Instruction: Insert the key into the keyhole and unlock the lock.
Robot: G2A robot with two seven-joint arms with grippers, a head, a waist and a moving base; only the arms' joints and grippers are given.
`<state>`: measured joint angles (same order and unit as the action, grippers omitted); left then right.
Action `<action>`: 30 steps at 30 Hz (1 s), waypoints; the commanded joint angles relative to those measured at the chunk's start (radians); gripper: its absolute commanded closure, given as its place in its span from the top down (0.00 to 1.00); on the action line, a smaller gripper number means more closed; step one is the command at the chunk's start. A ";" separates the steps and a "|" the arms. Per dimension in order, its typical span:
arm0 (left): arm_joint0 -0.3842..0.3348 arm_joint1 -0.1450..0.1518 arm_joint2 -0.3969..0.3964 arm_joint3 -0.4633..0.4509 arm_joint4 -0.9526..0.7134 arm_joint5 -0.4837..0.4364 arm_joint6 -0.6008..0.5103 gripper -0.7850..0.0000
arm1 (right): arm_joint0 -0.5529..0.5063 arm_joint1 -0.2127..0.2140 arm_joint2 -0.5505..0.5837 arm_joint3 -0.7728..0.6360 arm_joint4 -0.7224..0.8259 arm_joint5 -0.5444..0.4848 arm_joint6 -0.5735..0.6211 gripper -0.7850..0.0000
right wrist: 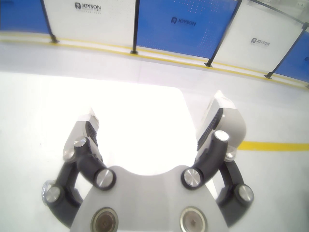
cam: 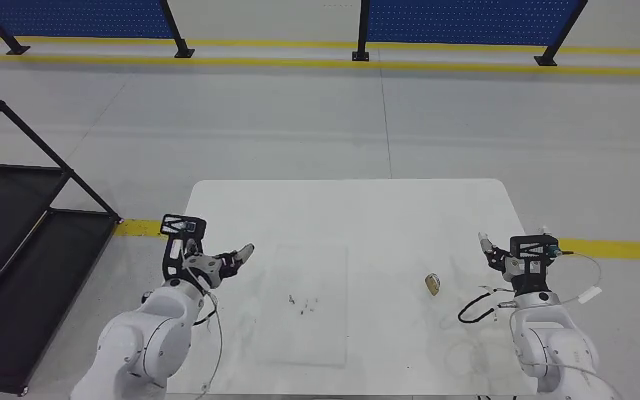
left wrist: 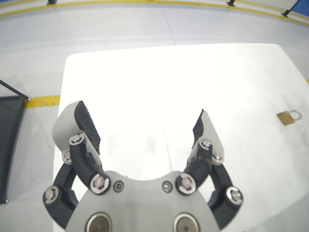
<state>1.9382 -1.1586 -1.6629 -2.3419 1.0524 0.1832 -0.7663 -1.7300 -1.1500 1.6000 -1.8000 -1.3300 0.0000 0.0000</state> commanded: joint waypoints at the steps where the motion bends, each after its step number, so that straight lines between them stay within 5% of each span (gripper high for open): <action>1: -0.012 0.000 0.002 -0.008 -0.026 0.013 -0.081 1.00 | 0.000 0.000 0.000 0.000 0.000 0.000 0.000 1.00; 20: -0.216 0.002 0.216 -0.008 0.004 0.224 -0.592 1.00 | 0.000 0.000 0.000 0.000 0.000 0.000 0.000 1.00; 30: -0.207 -0.010 0.331 -0.008 0.106 0.276 -0.595 1.00 | 0.000 0.000 0.000 0.000 0.000 0.000 0.000 1.00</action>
<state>1.7262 -1.1676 -1.3450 -2.3500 1.1307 0.4595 -1.3605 -1.7300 -1.1500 1.6000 -1.8000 -1.3300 0.0000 0.0000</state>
